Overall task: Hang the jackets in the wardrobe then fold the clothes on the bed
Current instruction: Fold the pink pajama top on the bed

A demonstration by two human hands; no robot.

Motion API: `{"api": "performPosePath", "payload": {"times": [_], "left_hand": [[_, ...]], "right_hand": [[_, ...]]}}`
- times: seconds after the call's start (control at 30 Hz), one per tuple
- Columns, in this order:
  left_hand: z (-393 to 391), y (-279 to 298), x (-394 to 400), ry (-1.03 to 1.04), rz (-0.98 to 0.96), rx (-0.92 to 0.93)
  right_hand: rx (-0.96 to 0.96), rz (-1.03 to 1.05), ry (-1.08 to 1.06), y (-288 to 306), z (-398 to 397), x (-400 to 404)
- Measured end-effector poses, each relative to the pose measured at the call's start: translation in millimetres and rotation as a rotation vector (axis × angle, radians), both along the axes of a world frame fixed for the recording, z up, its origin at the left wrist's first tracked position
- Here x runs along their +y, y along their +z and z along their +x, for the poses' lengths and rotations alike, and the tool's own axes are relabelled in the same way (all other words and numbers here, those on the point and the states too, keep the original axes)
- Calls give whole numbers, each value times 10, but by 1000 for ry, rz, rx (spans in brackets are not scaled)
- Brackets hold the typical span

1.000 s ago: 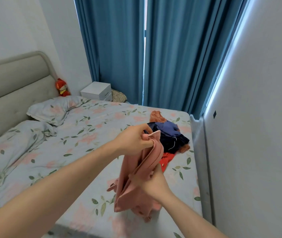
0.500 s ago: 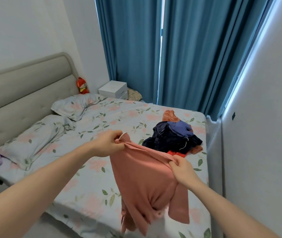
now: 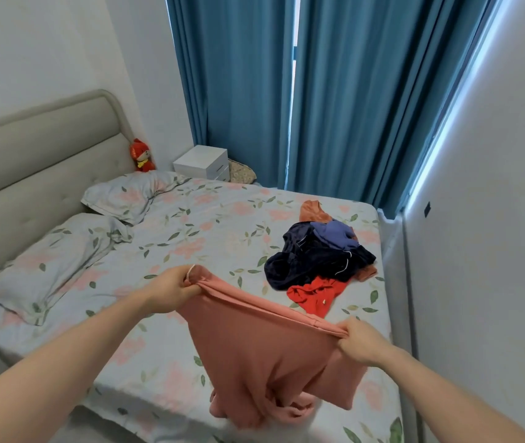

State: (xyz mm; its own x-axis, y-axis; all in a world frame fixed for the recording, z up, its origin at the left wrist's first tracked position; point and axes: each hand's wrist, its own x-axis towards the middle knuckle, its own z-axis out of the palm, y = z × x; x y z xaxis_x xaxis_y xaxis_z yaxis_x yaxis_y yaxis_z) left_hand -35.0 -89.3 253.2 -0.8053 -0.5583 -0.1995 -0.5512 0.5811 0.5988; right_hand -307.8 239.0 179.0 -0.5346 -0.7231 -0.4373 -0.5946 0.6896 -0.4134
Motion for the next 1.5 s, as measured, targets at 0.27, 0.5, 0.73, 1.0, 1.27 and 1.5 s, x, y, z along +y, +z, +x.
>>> {"api": "performPosePath", "payload": {"times": [0.27, 0.5, 0.73, 1.0, 1.27, 1.5], "left_hand": [[378, -518, -823, -45, -186, -193], [552, -979, -1186, -121, -331, -394], [61, -599, -1609, -29, -326, -367], [-1160, 782, -2211, 252, -159, 132], [-1673, 2502, -2558, 312, -235, 601], [-1510, 2740, -2429, 186, -385, 695]], "right_hand": [[108, 129, -72, -497, 532, -412], [73, 256, -223, -799, 798, -472], [105, 147, -469, -287, 358, -903], [352, -402, -699, 1395, -563, -1719], [735, -690, -630, 3077, -1091, -2023], [867, -831, -442, 3236, -875, -2014]]}}
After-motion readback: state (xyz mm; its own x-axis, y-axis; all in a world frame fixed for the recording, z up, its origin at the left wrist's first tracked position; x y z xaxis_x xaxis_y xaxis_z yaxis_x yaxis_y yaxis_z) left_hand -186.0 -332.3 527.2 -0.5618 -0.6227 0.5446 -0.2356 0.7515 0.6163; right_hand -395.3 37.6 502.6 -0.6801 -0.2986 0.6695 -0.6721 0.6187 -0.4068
